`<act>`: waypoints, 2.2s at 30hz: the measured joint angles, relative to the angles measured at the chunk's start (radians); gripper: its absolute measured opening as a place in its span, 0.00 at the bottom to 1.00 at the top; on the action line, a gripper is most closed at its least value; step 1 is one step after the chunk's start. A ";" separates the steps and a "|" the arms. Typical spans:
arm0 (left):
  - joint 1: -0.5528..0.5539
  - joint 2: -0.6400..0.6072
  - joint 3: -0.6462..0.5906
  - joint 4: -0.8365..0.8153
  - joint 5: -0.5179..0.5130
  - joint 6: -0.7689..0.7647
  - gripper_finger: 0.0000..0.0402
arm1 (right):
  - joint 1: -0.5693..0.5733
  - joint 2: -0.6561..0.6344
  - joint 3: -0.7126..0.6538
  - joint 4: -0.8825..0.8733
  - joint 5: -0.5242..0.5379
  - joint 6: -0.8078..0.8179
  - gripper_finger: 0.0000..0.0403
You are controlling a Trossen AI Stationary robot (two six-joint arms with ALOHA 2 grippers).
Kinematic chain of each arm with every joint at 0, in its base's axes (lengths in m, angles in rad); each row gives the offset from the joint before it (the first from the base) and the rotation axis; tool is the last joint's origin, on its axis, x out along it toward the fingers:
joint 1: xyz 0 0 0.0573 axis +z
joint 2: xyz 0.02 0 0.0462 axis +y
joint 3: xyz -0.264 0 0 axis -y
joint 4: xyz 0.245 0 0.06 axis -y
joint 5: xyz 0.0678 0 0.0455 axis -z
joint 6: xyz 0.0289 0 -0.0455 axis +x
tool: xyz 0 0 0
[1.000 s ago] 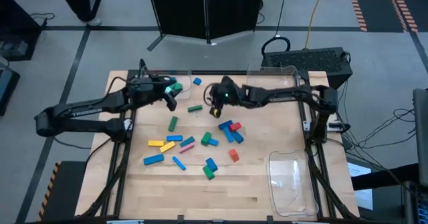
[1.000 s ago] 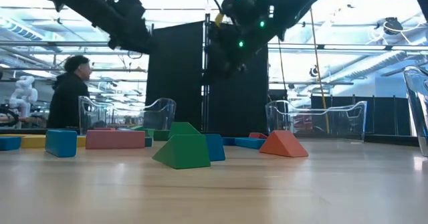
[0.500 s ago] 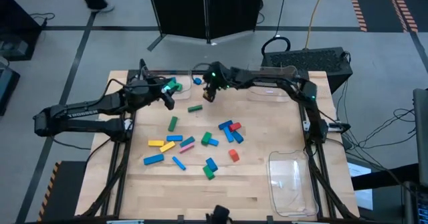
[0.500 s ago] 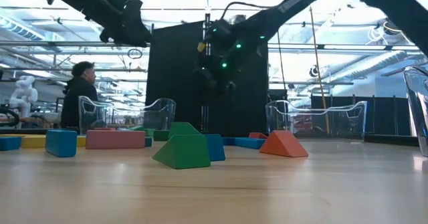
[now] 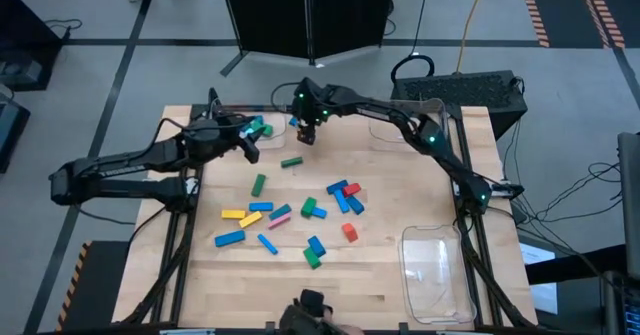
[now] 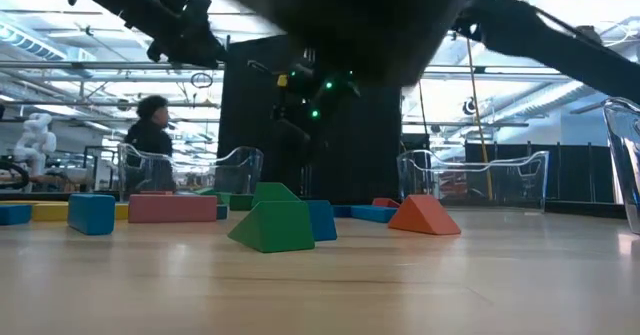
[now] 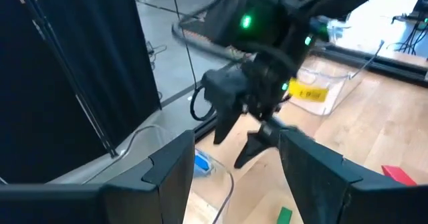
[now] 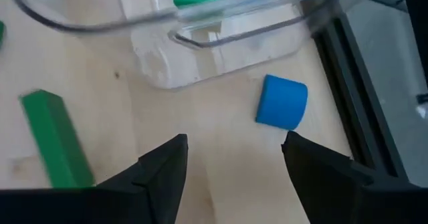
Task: Sort blocks by size
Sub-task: Put the blue half-circle block into the top left transparent bin
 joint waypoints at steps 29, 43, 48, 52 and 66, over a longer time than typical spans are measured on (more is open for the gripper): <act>0.004 -0.094 0.000 0.004 -0.132 0.060 0.54 | -0.173 0.053 0.058 0.102 -0.420 -0.017 0.00; 0.005 -0.094 0.000 0.061 -0.134 0.080 0.54 | -0.187 0.130 0.058 0.189 -0.522 0.060 0.00; 0.005 -0.093 0.000 0.094 -0.133 0.095 0.54 | -0.158 0.132 0.057 0.153 -0.413 -0.029 0.00; 0.005 -0.093 0.000 0.098 -0.133 0.130 0.54 | -0.133 0.132 0.057 0.151 -0.356 -0.104 0.00; 0.038 0.054 0.006 0.140 -0.130 0.074 0.54 | -0.123 0.132 0.085 0.136 -0.281 -0.089 0.00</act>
